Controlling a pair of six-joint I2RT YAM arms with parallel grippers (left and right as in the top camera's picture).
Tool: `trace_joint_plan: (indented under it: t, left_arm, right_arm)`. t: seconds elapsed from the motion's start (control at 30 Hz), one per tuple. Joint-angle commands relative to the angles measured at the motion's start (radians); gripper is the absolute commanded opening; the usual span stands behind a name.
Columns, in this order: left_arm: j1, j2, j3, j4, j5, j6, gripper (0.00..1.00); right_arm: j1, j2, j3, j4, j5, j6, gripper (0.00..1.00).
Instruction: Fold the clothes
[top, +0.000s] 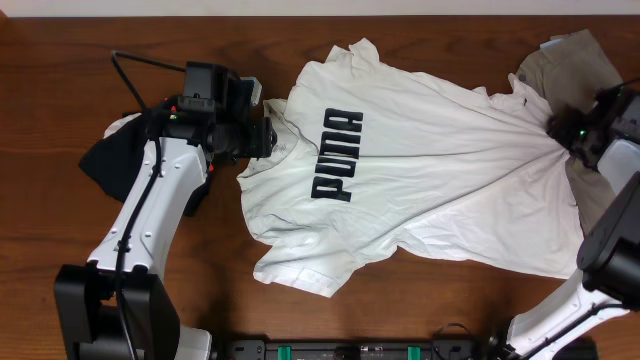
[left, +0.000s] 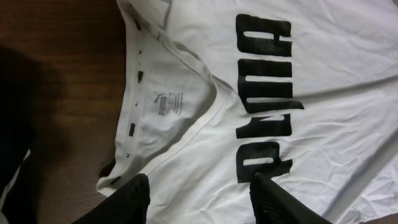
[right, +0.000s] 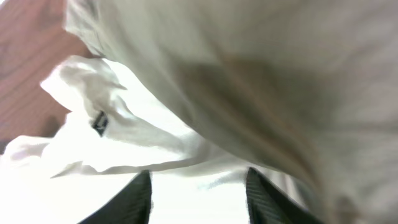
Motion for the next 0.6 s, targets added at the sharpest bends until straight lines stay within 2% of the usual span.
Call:
trace_joint_plan:
  t: [0.0, 0.1, 0.2, 0.4, 0.53, 0.57]
  left_arm:
    - [0.002, -0.006, 0.017, 0.000, 0.009, 0.018, 0.55]
    - [0.002, -0.003, 0.017, -0.001, 0.009, 0.026, 0.55]
    - [-0.001, 0.006, 0.016, -0.002, 0.010, 0.035, 0.55]
    - [-0.032, 0.022, 0.015, -0.008, 0.002, 0.074, 0.55]
    - [-0.053, 0.023, 0.015, -0.008, -0.022, 0.089, 0.55]
    - [-0.059, 0.023, 0.015, -0.008, -0.035, 0.090, 0.55]
  right_arm:
    - [-0.012, -0.008, -0.003, -0.043, 0.149, 0.052, 0.36]
    - [-0.030, 0.038, -0.003, -0.104, 0.327, 0.157, 0.32]
    - [-0.060, 0.071, -0.003, -0.134, 0.314, 0.157, 0.25]
    - [-0.129, 0.064, -0.003, -0.172, 0.285, 0.158, 0.20]
    - [-0.170, 0.018, -0.002, -0.180, 0.152, 0.123, 0.31]
    - [-0.174, 0.000, -0.002, -0.178, 0.108, 0.104, 0.38]
